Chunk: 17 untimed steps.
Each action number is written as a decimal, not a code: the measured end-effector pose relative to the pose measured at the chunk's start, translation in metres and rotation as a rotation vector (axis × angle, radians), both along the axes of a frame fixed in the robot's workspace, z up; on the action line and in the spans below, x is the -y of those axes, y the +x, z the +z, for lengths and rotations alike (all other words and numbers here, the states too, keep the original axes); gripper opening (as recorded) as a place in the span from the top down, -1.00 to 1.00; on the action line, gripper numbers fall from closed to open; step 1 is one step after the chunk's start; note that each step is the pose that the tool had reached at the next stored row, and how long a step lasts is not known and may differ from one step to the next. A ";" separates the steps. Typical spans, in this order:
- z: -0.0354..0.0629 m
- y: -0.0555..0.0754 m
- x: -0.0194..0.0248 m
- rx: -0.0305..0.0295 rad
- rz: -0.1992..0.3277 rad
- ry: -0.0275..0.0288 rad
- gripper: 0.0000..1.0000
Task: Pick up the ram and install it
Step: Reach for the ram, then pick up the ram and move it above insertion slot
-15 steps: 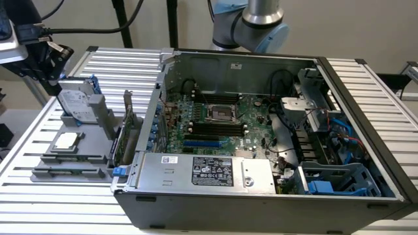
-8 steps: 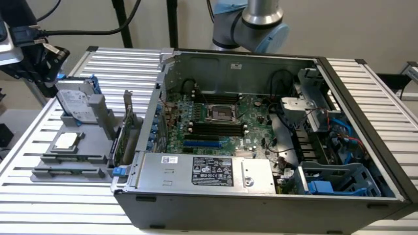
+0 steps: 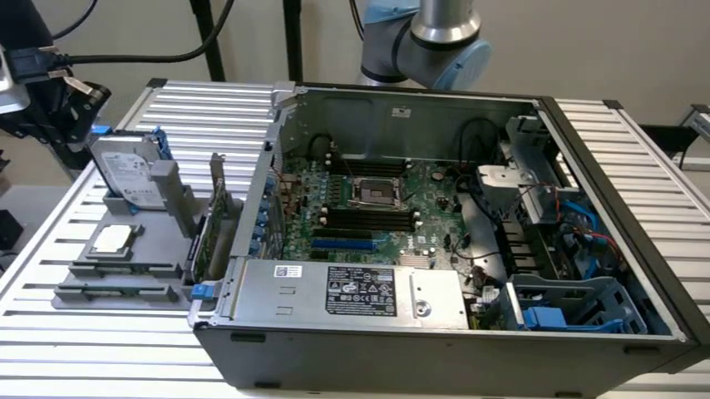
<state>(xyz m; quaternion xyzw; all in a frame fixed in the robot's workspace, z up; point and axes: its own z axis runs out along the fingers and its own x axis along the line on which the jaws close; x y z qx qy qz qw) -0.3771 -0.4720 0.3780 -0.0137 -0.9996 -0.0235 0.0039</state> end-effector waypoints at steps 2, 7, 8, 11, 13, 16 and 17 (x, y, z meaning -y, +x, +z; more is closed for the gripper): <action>0.0000 -0.001 0.0005 -0.0001 0.002 -0.0001 0.79; 0.0000 -0.001 0.0004 0.0000 0.002 -0.0001 0.79; 0.0000 -0.001 0.0004 0.0000 0.002 -0.0001 0.79; 0.0000 -0.001 0.0004 0.0000 0.002 -0.0001 0.79; 0.0000 -0.001 0.0004 0.0000 0.002 -0.0001 0.79; 0.0000 -0.001 0.0004 0.0000 0.002 -0.0001 0.79; 0.0000 -0.001 0.0004 -0.0001 0.008 -0.0003 0.79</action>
